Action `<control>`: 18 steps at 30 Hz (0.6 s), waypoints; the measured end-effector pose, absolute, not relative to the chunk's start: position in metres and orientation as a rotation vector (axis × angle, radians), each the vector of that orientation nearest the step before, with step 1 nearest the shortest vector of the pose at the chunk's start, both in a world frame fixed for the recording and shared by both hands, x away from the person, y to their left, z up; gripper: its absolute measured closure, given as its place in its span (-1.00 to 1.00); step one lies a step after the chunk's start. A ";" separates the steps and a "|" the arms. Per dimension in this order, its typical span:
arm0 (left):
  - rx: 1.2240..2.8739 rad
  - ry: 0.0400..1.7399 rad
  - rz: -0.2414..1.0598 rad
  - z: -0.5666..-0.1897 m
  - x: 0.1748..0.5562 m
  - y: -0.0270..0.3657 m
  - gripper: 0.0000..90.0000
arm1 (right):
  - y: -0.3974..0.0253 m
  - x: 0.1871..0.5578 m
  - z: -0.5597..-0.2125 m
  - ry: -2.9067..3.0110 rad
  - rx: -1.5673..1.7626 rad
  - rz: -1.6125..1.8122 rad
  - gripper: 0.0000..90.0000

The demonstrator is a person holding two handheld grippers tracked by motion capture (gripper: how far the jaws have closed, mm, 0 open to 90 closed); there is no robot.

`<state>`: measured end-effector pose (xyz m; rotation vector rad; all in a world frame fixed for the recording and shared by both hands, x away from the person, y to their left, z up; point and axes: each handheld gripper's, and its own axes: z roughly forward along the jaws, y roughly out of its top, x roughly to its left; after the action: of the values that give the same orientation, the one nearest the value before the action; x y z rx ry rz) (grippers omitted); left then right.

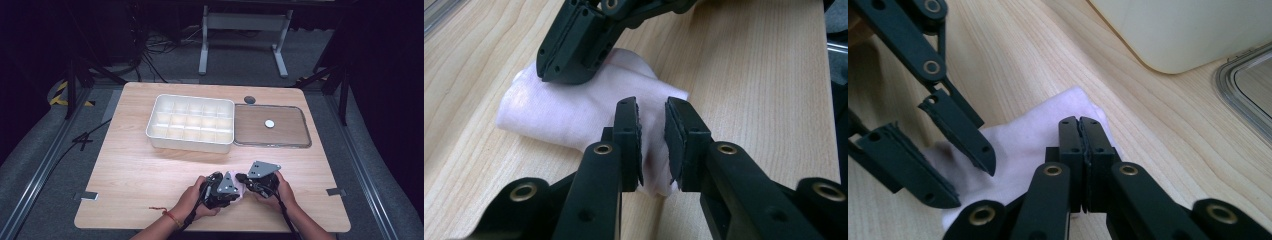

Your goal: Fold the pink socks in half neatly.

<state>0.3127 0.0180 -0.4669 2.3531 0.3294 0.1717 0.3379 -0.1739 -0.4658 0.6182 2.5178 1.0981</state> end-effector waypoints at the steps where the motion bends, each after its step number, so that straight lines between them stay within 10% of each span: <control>1: 2.356 0.332 0.168 -0.466 0.313 0.018 0.69 | -0.174 0.338 -0.466 2.516 0.620 1.096 0.99; 18: 2.333 0.358 0.131 -0.454 0.312 0.035 0.66 | -0.178 0.341 -0.459 2.514 0.653 1.155 0.90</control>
<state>0.3116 0.0351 -0.4537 2.3327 0.3576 0.1315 0.3411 -0.1778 -0.4592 0.6533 2.5136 1.1550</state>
